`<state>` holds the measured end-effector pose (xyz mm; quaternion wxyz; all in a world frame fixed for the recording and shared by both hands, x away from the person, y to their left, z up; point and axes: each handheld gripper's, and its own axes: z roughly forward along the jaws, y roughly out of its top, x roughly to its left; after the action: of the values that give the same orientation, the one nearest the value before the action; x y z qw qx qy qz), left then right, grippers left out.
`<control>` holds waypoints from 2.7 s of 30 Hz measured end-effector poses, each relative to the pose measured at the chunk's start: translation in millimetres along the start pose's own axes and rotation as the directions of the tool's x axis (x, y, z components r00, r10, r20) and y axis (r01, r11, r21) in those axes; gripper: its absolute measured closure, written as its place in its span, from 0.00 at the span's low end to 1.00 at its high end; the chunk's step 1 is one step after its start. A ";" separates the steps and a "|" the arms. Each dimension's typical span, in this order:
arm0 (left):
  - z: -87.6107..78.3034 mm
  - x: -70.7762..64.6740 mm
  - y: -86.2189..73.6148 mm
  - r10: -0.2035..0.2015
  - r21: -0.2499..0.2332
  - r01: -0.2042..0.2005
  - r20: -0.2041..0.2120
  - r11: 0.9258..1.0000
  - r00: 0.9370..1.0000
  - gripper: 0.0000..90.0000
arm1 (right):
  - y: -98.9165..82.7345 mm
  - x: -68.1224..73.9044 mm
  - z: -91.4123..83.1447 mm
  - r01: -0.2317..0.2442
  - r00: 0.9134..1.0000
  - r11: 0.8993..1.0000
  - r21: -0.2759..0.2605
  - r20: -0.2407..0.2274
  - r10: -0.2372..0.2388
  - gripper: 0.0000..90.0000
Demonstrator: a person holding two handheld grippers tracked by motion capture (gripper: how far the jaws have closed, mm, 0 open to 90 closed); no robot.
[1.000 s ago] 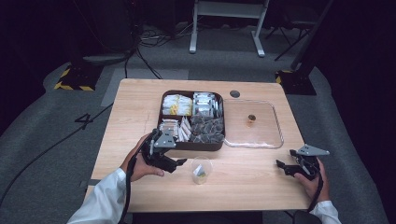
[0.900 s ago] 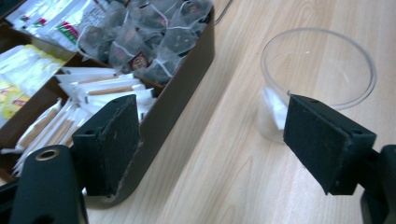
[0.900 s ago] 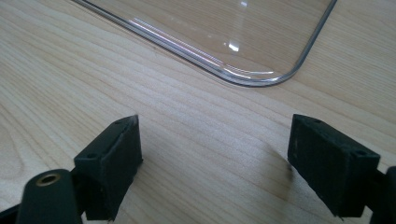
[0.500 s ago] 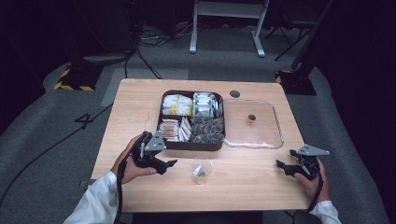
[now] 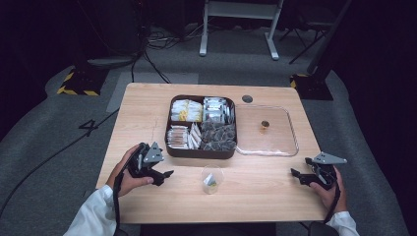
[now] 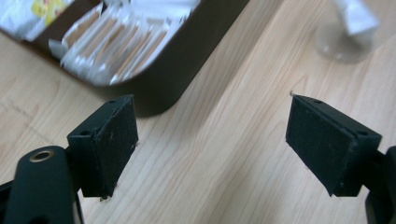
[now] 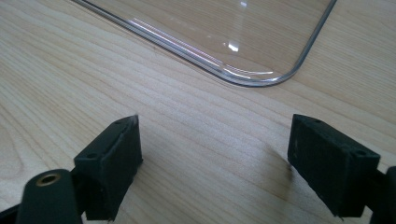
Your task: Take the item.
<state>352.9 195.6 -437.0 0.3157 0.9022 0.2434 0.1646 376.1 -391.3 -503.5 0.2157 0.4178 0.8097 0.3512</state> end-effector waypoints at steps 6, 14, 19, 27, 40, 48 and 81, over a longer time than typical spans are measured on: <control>3.9 7.2 -16.8 -0.007 0.035 0.008 -0.018 0.999 1.000 0.19 | 0.0 -0.1 0.1 -0.002 1.000 1.000 0.000 -0.002 0.002 0.20; 9.9 13.3 -39.3 -0.029 0.076 0.035 -0.077 0.997 0.997 0.19 | 0.0 -0.1 0.1 -0.001 1.000 1.000 0.000 -0.001 0.001 0.20; 12.1 15.7 -55.4 -0.064 0.065 0.070 -0.087 0.995 0.994 0.19 | 0.2 -1.1 0.4 -0.007 1.000 1.000 0.003 -0.006 0.007 0.20; 10.6 18.9 -77.4 -0.141 0.029 0.143 -0.081 0.989 0.987 0.19 | 0.5 -1.1 0.8 -0.007 1.000 1.000 0.003 -0.006 0.007 0.20; 11.6 29.1 -97.5 -0.265 -0.032 0.265 -0.022 0.964 0.964 0.16 | 0.3 0.1 0.4 0.003 1.000 1.000 -0.003 -0.001 -0.003 0.20; 11.6 29.0 -97.5 -0.268 -0.033 0.267 -0.024 0.963 0.963 0.16 | 0.3 0.1 0.4 0.004 1.000 1.000 -0.002 0.000 -0.004 0.20; 11.7 29.3 -97.5 -0.266 -0.032 0.265 -0.024 0.964 0.964 0.16 | 0.3 -0.1 0.5 0.002 1.000 1.000 -0.002 -0.002 -0.002 0.20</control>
<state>349.7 272.3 -504.8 0.3444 0.8544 0.3642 0.1368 376.6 -391.0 -503.6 0.2154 0.4164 0.8100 0.3523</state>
